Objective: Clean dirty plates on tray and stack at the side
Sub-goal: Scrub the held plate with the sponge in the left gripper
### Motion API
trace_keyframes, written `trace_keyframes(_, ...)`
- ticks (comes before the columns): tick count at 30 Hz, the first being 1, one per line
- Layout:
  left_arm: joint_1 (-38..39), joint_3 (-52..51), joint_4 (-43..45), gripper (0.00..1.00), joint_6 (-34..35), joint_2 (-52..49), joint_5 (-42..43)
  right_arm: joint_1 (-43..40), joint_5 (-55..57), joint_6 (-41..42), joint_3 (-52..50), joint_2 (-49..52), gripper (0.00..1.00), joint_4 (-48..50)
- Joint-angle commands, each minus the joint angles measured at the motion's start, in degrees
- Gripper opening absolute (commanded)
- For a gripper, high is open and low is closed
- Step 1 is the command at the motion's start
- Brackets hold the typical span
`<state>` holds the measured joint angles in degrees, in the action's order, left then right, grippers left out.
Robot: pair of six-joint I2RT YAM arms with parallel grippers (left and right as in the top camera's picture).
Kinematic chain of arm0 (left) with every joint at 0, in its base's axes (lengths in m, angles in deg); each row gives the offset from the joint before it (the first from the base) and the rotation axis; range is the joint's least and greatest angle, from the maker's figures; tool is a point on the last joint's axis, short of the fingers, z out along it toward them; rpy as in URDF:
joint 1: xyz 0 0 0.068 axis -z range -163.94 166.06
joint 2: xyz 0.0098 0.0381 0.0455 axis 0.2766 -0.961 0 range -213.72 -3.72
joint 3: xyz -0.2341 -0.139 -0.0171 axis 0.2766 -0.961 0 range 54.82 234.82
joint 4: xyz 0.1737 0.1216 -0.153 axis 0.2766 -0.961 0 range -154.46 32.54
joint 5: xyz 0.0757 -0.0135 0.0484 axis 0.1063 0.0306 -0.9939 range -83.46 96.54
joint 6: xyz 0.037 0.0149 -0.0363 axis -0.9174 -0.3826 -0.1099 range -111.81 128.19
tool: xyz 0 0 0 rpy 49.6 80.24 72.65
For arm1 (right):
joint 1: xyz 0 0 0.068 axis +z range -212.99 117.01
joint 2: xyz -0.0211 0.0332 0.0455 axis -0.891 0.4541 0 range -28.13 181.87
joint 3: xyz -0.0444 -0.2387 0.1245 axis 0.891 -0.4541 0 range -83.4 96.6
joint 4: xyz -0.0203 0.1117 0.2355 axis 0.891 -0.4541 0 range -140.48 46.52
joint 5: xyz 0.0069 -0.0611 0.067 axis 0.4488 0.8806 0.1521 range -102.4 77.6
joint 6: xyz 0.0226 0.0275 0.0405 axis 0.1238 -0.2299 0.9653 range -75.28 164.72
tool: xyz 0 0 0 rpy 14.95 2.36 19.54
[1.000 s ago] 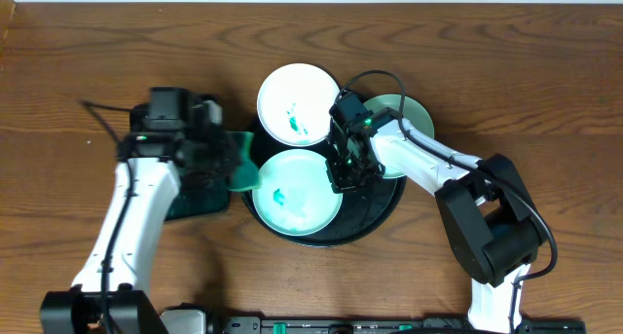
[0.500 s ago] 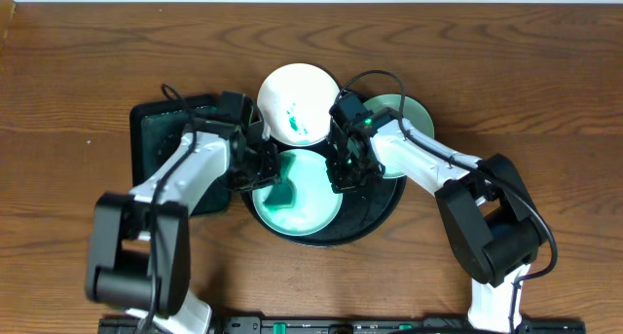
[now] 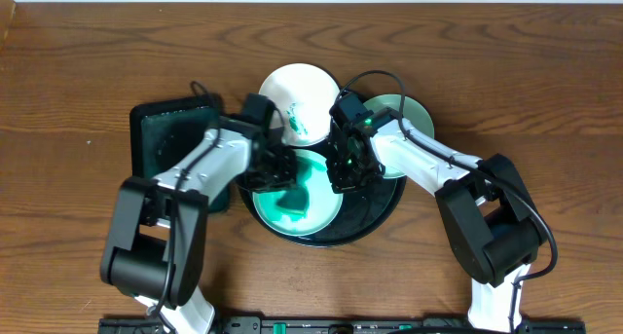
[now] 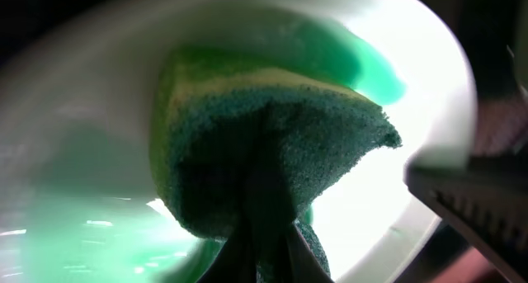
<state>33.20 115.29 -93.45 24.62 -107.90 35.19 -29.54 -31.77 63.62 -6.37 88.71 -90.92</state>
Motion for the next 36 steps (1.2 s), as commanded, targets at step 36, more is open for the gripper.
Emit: trace_keyframes(36, 6.84, -0.55, -1.40, 0.07, 2.05, -2.56, -2.34, 1.36, -0.59, -1.11, -1.07, 1.18, 0.01, -2.16)
